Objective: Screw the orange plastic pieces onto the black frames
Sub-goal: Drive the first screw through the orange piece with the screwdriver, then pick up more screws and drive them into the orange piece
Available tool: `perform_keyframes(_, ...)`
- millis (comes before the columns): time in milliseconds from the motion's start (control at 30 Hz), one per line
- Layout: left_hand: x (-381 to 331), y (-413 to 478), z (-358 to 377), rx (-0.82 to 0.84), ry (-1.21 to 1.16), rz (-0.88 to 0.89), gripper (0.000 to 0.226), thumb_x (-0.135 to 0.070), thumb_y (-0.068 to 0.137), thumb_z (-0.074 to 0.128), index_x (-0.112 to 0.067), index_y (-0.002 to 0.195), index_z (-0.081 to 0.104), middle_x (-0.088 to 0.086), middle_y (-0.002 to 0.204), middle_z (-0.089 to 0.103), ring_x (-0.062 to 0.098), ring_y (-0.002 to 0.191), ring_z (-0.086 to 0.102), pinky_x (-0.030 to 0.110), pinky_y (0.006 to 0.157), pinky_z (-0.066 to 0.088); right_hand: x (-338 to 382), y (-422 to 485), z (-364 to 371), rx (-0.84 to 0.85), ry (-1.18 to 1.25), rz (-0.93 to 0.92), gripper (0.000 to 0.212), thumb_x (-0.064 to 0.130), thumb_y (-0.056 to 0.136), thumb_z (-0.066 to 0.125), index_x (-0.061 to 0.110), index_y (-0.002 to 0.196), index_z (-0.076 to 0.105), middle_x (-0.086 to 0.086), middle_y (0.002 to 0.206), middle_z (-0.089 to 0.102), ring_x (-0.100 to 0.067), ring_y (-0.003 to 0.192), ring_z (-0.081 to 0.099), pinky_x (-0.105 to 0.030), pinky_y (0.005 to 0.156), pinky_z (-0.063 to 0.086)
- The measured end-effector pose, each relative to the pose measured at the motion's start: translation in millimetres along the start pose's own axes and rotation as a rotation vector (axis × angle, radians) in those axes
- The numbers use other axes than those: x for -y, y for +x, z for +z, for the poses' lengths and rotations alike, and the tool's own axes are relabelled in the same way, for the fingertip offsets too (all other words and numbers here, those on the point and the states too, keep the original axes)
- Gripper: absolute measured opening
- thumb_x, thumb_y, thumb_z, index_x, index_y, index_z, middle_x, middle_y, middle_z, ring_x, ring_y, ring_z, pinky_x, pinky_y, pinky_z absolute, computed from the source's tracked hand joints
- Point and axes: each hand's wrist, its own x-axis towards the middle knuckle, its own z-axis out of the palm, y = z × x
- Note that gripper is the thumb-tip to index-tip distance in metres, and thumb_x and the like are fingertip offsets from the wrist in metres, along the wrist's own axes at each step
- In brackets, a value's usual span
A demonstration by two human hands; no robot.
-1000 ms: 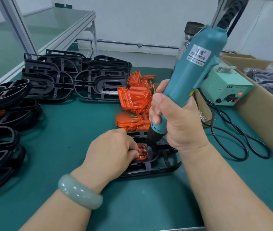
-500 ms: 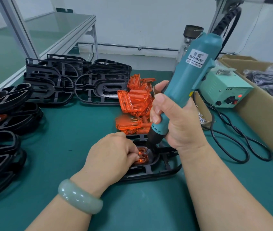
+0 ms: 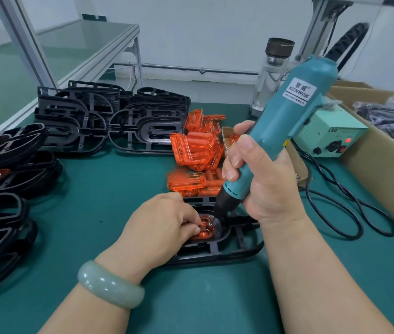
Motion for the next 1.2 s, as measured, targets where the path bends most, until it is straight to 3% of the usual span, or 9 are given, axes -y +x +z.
perform_keyframes(167, 1, -1, 1, -0.008, 0.008, 0.006, 0.010, -0.036, 0.084, 0.066, -0.035, 0.092, 0.072, -0.010, 0.082, 0.050, 0.009, 0.082, 0.047, 0.033, 0.076, 0.047, 0, 0, 0, 0.044, -0.012, -0.004, 0.011, 0.015, 0.086, 0.060, 0.016, 0.096, 0.055, 0.006, 0.056, 0.050, -0.011, 0.045, 0.047, -0.026, 0.051, 0.040)
perform_keyframes(300, 2, -1, 1, -0.002, 0.016, 0.003, 0.011, -0.037, 0.083, 0.066, -0.035, 0.093, 0.072, -0.011, 0.082, 0.049, 0.007, 0.081, 0.044, 0.032, 0.075, 0.047, 5, 6, 0, 0.106, 0.109, -0.011, 0.038, 0.034, 0.073, 0.079, 0.016, 0.098, 0.056, 0.006, 0.060, 0.051, -0.010, 0.047, 0.049, -0.025, 0.053, 0.041)
perform_keyframes(467, 2, -1, 1, -0.006, -0.002, 0.004, 0.011, -0.038, 0.083, 0.066, -0.035, 0.092, 0.072, -0.013, 0.080, 0.048, 0.006, 0.080, 0.047, 0.033, 0.075, 0.047, 4, 10, -5, 0.015, 0.223, 0.015, 0.046, 0.039, 0.067, 0.083, 0.017, 0.097, 0.056, 0.006, 0.061, 0.051, -0.008, 0.048, 0.048, -0.024, 0.053, 0.040)
perform_keyframes(633, 4, -2, 3, -0.026, -0.002, 0.008, 0.009, -0.039, 0.082, 0.065, -0.036, 0.088, 0.071, -0.013, 0.079, 0.049, 0.005, 0.080, 0.048, 0.031, 0.074, 0.046, -3, 8, -15, -0.205, 0.329, 0.029, 0.009, 0.026, 0.092, 0.053, 0.018, 0.096, 0.052, 0.009, 0.057, 0.049, -0.005, 0.045, 0.046, -0.020, 0.052, 0.041)
perform_keyframes(867, 3, -4, 3, -0.061, 0.010, 0.024, 0.012, -0.045, 0.082, 0.062, -0.037, 0.086, 0.070, -0.015, 0.077, 0.052, 0.004, 0.077, 0.051, 0.032, 0.071, 0.047, -8, 1, -33, -0.373, 0.424, -0.002, 0.015, 0.034, 0.084, 0.052, 0.021, 0.091, 0.053, 0.011, 0.057, 0.046, -0.003, 0.045, 0.044, -0.019, 0.052, 0.044)
perform_keyframes(1033, -5, -3, -2, -0.154, -0.012, 0.005, 0.022, -0.047, 0.078, 0.052, -0.035, 0.076, 0.070, -0.015, 0.073, 0.055, 0.005, 0.071, 0.056, 0.031, 0.065, 0.049, -4, 0, -44, -0.404, 0.442, -0.002, 0.015, 0.035, 0.085, 0.052, 0.021, 0.091, 0.053, 0.011, 0.058, 0.044, -0.003, 0.046, 0.043, -0.018, 0.052, 0.043)
perform_keyframes(1200, -15, 11, -7, -0.206, -0.082, 0.003, 0.015, -0.038, 0.081, 0.057, -0.036, 0.088, 0.071, -0.022, 0.077, 0.059, 0.000, 0.077, 0.058, 0.017, 0.070, 0.046, -2, 2, -49, -0.408, 0.473, 0.009, 0.016, 0.035, 0.084, 0.052, 0.021, 0.090, 0.053, 0.011, 0.058, 0.044, -0.003, 0.045, 0.043, -0.018, 0.051, 0.043)
